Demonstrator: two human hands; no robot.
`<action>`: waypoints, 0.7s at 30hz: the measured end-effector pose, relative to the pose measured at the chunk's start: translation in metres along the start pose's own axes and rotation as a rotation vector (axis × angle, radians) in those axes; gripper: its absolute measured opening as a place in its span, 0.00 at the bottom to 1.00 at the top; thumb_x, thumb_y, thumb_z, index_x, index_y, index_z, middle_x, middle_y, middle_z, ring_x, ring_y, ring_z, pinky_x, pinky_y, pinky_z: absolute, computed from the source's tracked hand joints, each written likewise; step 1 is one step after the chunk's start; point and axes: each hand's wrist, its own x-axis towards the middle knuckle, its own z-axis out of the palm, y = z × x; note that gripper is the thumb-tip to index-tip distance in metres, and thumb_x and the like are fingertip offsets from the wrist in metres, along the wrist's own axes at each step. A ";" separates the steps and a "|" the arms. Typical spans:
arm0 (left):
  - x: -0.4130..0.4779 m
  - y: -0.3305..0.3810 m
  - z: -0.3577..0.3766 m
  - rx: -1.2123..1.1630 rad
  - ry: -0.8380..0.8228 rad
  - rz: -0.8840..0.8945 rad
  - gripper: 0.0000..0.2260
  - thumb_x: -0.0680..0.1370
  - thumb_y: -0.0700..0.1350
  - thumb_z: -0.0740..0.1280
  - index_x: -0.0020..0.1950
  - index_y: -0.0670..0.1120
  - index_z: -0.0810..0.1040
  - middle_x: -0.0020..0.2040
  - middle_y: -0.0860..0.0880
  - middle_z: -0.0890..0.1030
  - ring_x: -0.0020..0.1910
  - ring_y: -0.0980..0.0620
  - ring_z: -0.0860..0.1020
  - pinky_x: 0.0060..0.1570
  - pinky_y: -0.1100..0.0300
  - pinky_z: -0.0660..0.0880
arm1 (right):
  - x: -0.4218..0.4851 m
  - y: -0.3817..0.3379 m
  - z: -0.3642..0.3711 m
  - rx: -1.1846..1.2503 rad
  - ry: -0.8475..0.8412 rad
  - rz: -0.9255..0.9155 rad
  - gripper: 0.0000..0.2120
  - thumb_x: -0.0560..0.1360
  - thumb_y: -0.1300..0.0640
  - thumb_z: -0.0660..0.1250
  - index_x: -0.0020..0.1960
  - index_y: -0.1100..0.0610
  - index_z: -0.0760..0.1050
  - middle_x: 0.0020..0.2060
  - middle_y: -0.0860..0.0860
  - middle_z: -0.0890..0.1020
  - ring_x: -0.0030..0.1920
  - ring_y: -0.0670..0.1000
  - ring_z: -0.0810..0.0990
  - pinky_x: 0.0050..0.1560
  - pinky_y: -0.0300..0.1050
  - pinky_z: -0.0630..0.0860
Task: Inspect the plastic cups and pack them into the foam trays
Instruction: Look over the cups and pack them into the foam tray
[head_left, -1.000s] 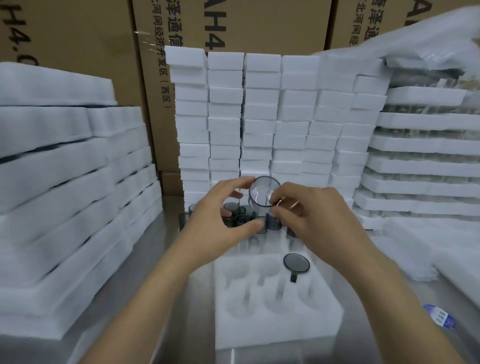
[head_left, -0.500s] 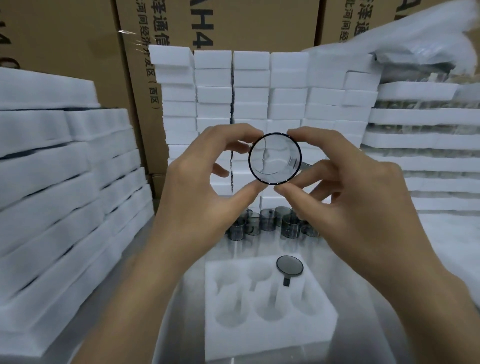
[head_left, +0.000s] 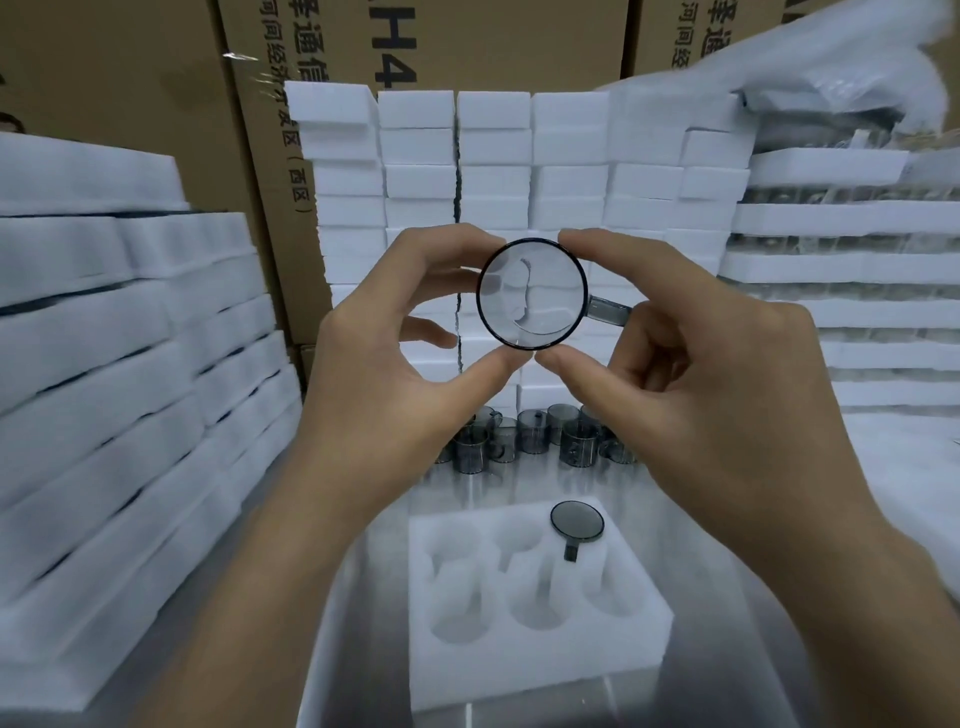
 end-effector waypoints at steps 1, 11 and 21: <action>0.000 0.001 0.000 0.002 0.001 -0.001 0.23 0.75 0.43 0.81 0.67 0.52 0.77 0.62 0.60 0.83 0.66 0.51 0.82 0.53 0.57 0.80 | 0.000 0.000 0.000 -0.001 0.001 -0.003 0.24 0.77 0.45 0.76 0.71 0.38 0.75 0.32 0.44 0.80 0.35 0.50 0.79 0.36 0.47 0.78; -0.002 0.006 0.004 -0.029 0.028 0.004 0.31 0.75 0.49 0.80 0.76 0.53 0.74 0.65 0.61 0.82 0.71 0.51 0.78 0.60 0.55 0.76 | 0.006 0.000 -0.002 0.495 -0.087 0.236 0.14 0.80 0.40 0.71 0.63 0.43 0.82 0.23 0.49 0.73 0.24 0.44 0.72 0.29 0.33 0.69; -0.002 0.014 0.009 0.016 0.059 0.114 0.26 0.74 0.51 0.81 0.70 0.55 0.78 0.64 0.58 0.81 0.66 0.45 0.80 0.56 0.56 0.77 | 0.013 0.002 -0.001 0.591 -0.305 0.534 0.36 0.79 0.27 0.50 0.28 0.50 0.78 0.24 0.52 0.76 0.24 0.49 0.71 0.29 0.37 0.69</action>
